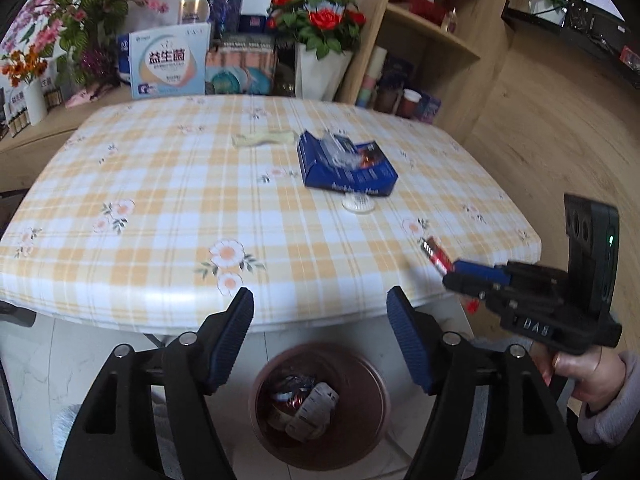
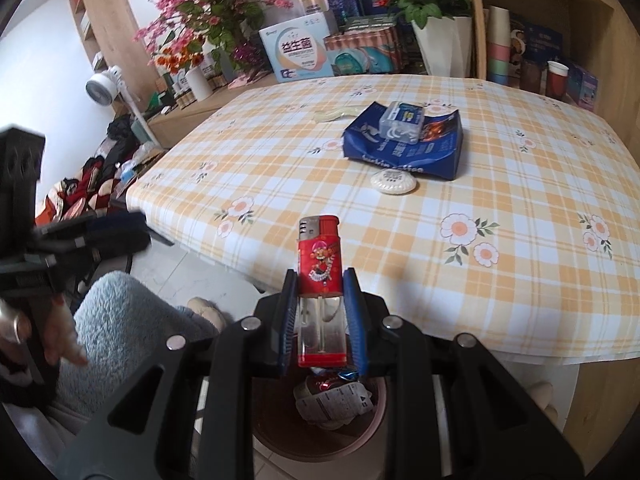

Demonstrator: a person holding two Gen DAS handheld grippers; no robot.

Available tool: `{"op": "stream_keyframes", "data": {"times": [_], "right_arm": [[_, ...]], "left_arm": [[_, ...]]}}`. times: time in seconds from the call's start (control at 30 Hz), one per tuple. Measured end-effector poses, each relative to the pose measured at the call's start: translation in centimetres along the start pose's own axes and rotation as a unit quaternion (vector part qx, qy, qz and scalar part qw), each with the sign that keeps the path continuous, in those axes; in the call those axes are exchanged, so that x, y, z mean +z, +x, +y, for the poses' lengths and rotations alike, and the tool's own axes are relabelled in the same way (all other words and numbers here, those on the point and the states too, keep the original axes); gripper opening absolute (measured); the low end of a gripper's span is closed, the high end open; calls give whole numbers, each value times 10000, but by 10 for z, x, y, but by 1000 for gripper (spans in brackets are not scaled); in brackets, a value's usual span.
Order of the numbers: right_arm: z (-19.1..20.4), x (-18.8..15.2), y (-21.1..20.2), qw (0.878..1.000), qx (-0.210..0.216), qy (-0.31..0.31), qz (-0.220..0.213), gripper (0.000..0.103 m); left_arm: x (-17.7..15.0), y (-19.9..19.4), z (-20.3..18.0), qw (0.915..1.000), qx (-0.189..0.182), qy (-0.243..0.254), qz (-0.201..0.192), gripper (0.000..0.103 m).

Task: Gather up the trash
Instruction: 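Open the left gripper to drop the snack bag while the right holds the lighter, then open the right gripper over the bin to drop the red lighter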

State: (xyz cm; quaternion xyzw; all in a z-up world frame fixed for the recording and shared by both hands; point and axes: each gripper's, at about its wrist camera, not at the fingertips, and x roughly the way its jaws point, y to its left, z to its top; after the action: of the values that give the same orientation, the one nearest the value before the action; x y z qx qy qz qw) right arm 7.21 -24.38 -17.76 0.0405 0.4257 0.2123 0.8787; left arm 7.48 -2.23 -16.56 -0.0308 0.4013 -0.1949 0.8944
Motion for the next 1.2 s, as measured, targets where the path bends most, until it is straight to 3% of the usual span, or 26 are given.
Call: {"op": "stream_keyframes", "data": {"times": [0.23,0.57,0.63,0.67,0.7,0.8,0.9,1.2], "right_arm": [[10,-15,14,9989,142,-108,440,26],[21,-28,30,9963,216,-164,811,27],[21,-27,31,9963,190,-166,819,42],[22,-27,29,9971,112,-159,738,67],[22,-26,26,9979,36,-150,630,85],[20,-20,19,9991,-30,-124,395,92],[17,-13,13,9991,-367,-120,163,97],[-1,-2,2,9953,-951,8,-164,97]], "left_arm": [[3,-12,10,9996,150,-112,-223,73],[-1,-13,21,9988,402,-218,-191,77],[-2,-14,21,9986,455,-189,-204,77],[-2,-14,22,9984,484,-171,-219,77],[-2,-14,22,9983,503,-155,-236,77],[-2,-15,22,9980,529,-144,-301,77],[-2,-15,23,9979,538,-161,-314,77],[-3,-14,26,9978,561,-156,-312,77]]}}
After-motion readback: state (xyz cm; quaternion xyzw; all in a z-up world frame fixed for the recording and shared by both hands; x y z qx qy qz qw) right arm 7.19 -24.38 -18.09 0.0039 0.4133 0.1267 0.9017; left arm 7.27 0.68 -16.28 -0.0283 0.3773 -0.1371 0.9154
